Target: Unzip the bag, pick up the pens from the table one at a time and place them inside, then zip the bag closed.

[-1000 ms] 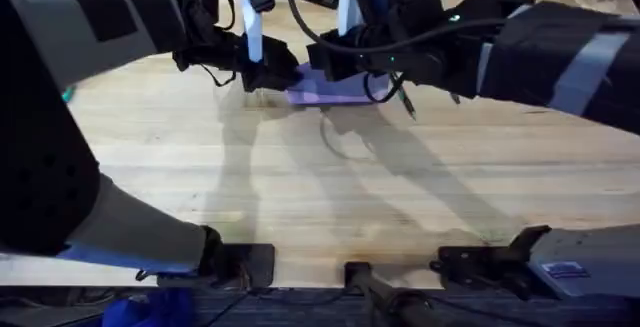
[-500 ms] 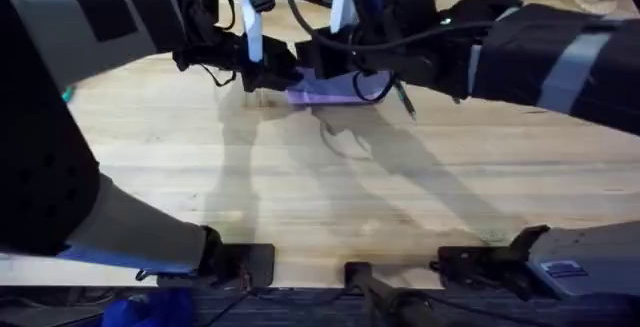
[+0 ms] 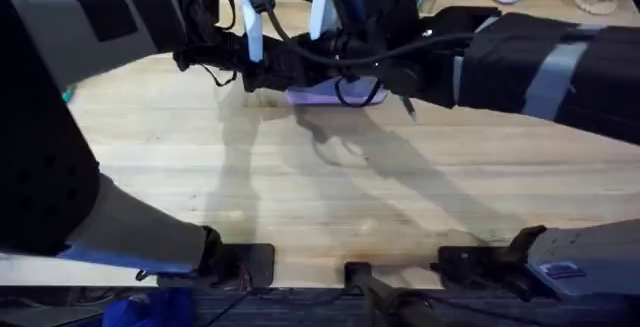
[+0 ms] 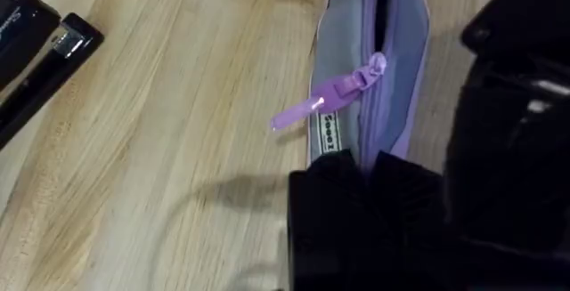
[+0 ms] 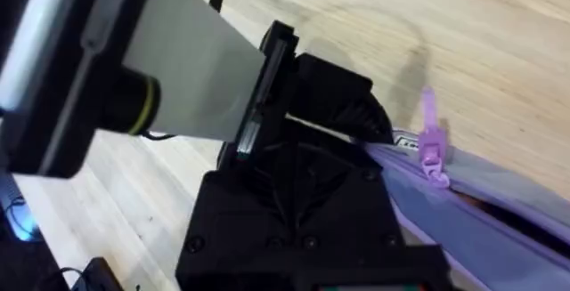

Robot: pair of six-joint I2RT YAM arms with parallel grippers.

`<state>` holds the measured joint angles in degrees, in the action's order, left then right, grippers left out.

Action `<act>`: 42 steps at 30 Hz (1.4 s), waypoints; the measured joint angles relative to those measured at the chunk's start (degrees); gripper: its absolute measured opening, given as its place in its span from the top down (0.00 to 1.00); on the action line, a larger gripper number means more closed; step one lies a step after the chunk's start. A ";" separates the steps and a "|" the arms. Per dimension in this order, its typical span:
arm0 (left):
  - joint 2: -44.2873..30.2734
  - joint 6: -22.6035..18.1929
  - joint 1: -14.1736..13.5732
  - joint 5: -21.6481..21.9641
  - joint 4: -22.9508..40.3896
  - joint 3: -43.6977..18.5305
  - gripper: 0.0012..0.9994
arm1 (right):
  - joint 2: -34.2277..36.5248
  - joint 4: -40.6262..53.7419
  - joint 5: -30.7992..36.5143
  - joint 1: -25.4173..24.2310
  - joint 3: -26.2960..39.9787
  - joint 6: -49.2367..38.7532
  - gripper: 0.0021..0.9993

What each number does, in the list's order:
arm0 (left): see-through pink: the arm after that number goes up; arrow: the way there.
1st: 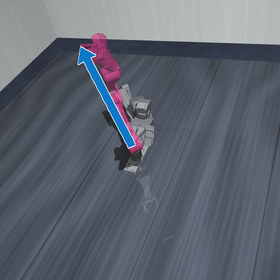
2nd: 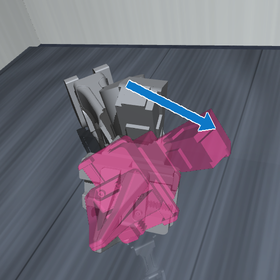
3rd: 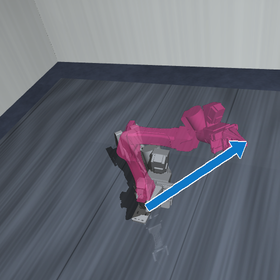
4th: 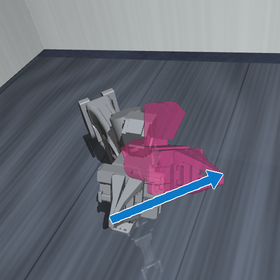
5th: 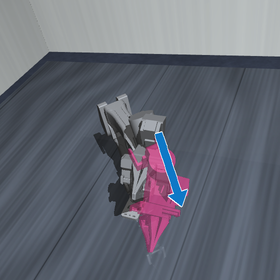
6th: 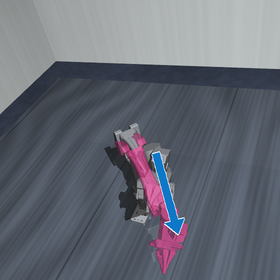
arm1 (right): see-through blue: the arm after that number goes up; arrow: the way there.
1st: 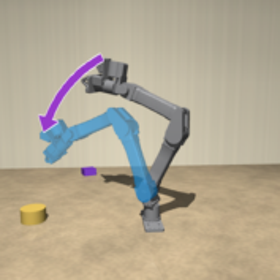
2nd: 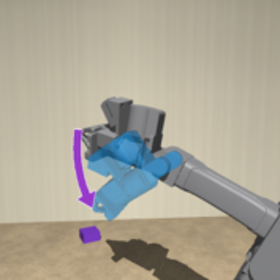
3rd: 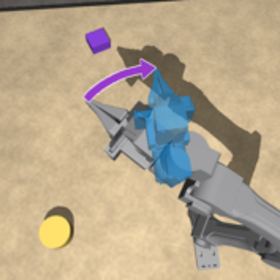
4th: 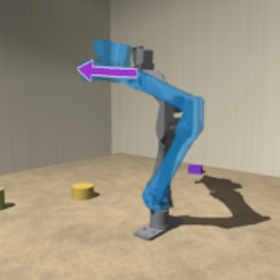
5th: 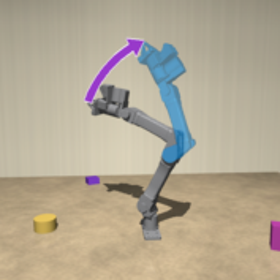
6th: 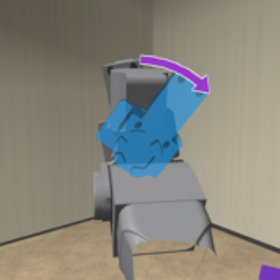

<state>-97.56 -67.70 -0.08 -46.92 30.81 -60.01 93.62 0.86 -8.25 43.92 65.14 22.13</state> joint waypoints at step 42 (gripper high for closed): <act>0.00 0.32 -0.06 0.02 -0.39 0.00 0.02 | -8.15 3.26 -0.35 -11.32 0.70 -2.96 0.00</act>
<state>-97.56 -67.38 -0.13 -46.89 30.41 -60.01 85.47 4.12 -8.60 32.60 65.84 19.17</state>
